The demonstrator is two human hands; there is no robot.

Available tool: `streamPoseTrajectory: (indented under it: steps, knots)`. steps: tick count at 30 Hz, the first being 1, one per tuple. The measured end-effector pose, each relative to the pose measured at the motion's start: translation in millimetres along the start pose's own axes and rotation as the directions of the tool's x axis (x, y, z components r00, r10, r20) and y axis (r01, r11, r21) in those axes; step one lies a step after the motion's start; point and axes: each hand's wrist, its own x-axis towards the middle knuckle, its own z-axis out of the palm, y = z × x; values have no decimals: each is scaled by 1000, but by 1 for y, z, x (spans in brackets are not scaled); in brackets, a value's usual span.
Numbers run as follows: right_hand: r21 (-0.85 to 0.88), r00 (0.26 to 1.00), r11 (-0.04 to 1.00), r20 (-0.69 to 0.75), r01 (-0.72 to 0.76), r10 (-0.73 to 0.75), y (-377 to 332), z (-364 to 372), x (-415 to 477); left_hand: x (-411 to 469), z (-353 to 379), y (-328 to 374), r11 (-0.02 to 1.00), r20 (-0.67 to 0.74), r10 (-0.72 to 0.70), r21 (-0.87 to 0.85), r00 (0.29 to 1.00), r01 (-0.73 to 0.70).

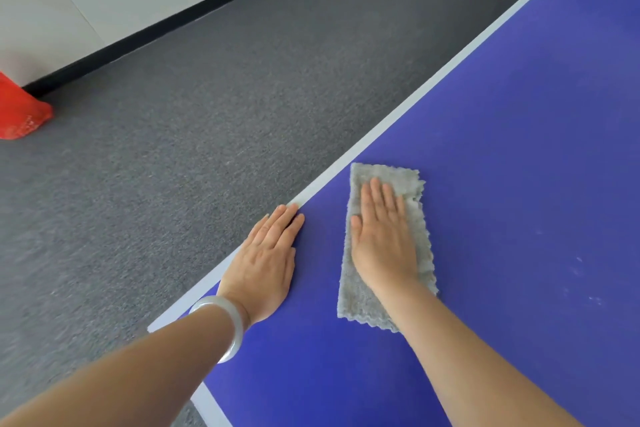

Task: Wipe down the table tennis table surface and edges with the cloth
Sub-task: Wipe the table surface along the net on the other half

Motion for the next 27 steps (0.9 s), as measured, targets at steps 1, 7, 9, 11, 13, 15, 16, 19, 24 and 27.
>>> streamPoseTrajectory:
  steps: [1,7,9,11,13,15,16,19,24,27]
  knots:
    - [-7,990,990,28,141,-141,-12,3,-3,0,0,0,1000,6,-2,-2,1000,2]
    - [29,979,979,16,202,-203,15,-11,83,1,0,1,1000,26,-10,-6,1000,11]
    - [40,999,998,1,47,-47,12,-12,105,-1,1,-1,1000,25,-3,-6,1000,4]
    - [50,999,998,-24,29,-28,-12,-5,93,-3,1,-3,1000,20,-5,-10,1000,5]
    - [53,975,974,-46,221,-219,-35,9,54,-2,-1,-2,1000,16,-8,3,1000,8]
    - [47,891,890,-13,454,-454,-42,15,16,-1,-3,-1,1000,13,-10,5,1000,10]
    - [51,850,850,13,525,-526,-36,13,14,-1,-3,0,1000,16,-10,5,1000,10]
    - [18,905,905,-1,425,-425,-1,0,60,-1,-2,-3,1000,29,-2,8,1000,2]
    - [52,991,992,-69,-114,117,37,-17,104,0,1,-5,1000,15,-4,10,1000,4]
    - [143,985,983,-116,-114,131,-11,-1,46,-2,1,-5,1000,-1,-12,11,1000,12]
